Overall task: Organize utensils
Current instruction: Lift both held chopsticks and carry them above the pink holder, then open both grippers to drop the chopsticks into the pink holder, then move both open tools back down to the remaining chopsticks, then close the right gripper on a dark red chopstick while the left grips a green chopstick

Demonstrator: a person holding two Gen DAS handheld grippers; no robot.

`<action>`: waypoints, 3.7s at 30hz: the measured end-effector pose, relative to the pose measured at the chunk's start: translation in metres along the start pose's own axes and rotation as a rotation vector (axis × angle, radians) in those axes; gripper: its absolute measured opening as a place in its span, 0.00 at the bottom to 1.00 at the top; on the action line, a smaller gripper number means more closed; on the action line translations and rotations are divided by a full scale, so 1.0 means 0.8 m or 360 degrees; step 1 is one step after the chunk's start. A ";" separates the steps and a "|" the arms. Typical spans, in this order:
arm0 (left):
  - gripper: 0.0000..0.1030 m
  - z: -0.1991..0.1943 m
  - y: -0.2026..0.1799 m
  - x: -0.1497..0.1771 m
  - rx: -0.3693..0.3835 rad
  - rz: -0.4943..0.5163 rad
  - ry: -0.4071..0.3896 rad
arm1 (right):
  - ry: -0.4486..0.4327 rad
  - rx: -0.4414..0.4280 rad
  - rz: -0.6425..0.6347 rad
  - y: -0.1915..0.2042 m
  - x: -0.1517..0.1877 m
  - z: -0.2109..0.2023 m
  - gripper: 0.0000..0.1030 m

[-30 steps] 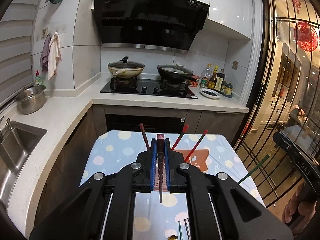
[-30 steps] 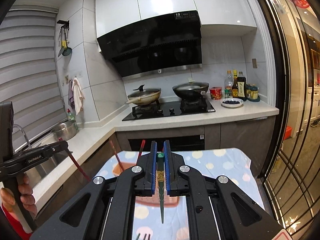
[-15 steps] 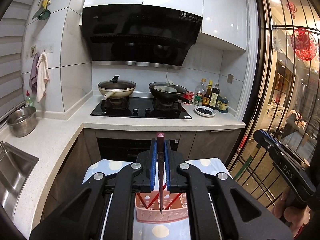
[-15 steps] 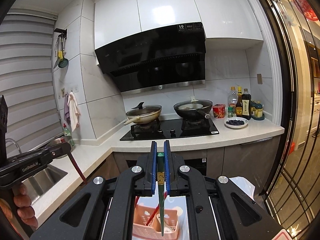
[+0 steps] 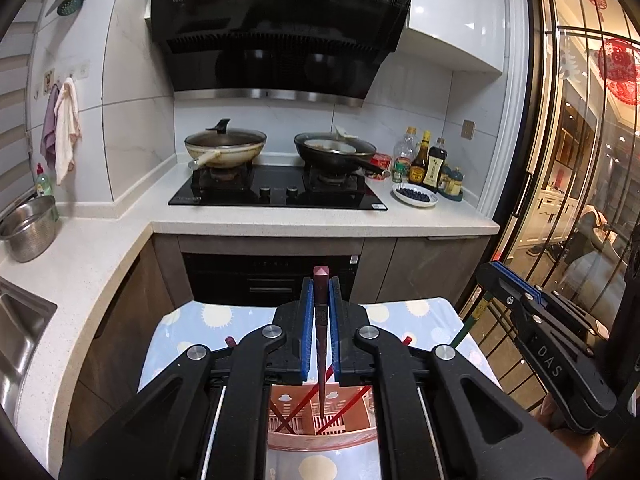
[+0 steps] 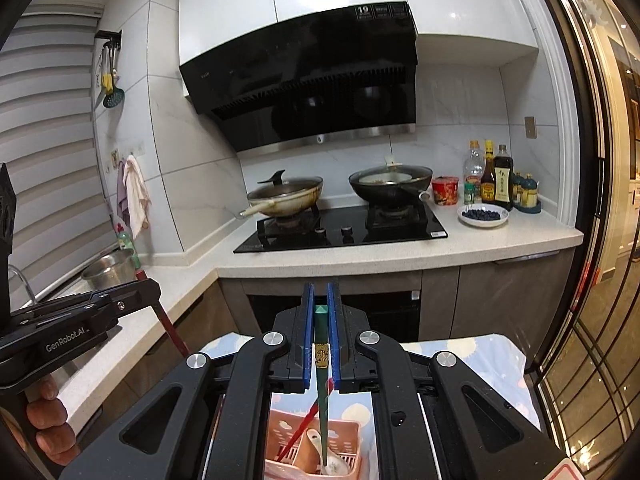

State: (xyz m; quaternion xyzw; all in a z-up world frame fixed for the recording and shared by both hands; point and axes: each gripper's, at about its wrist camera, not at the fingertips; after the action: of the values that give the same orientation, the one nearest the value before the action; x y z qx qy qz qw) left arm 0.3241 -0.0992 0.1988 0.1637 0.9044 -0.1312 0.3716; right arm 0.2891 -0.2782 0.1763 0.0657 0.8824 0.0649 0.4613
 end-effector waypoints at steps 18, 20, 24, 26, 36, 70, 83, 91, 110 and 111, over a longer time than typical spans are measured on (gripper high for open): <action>0.37 0.030 0.026 0.025 -0.0041 -0.0112 0.0101 | 0.0058 0.0041 0.0021 -0.005 0.034 0.020 0.30; 0.38 0.026 0.028 0.028 -0.0042 -0.0119 0.0102 | 0.0055 0.0040 0.0024 -0.005 0.035 0.015 0.30; 0.38 0.021 0.031 0.035 -0.0047 -0.0127 0.0104 | 0.0061 0.0037 0.0019 -0.003 0.040 0.007 0.30; 0.38 0.018 0.033 0.040 -0.0050 -0.0128 0.0108 | 0.0068 0.0040 0.0011 -0.002 0.045 0.002 0.30; 0.38 -0.002 0.032 0.071 -0.0078 -0.0115 0.0130 | 0.0118 0.0057 -0.0012 0.007 0.081 -0.025 0.30; 0.44 -0.034 0.026 0.315 -0.0197 -0.0052 0.0477 | 0.0547 0.0106 -0.0050 0.033 0.357 -0.130 0.30; 0.44 -0.019 0.011 0.436 -0.0155 -0.0042 0.0755 | 0.0823 0.0020 -0.0044 0.048 0.469 -0.131 0.30; 0.44 -0.020 -0.002 0.476 -0.0098 -0.0035 0.0853 | 0.0914 -0.0014 -0.0087 0.062 0.498 -0.125 0.28; 0.44 -0.024 -0.043 0.499 0.0000 0.0101 0.0903 | 0.0952 -0.0033 -0.0062 0.057 0.509 -0.120 0.12; 0.44 -0.025 -0.044 0.499 0.0006 0.0103 0.0904 | 0.0951 -0.0034 -0.0059 0.057 0.509 -0.120 0.12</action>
State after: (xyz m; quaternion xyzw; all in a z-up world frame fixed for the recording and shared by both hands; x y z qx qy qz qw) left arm 0.0302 -0.0448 -0.0691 0.2232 0.9663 -0.0699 0.1072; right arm -0.0176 -0.1672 -0.0893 0.0228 0.9794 0.0821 0.1830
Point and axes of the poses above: each gripper's, at about its wrist camera, not at the fingertips, and z roughly the way its jaws point, y to its left, x to its underside, and after that the axes turned 15 degrees about y, right-handed
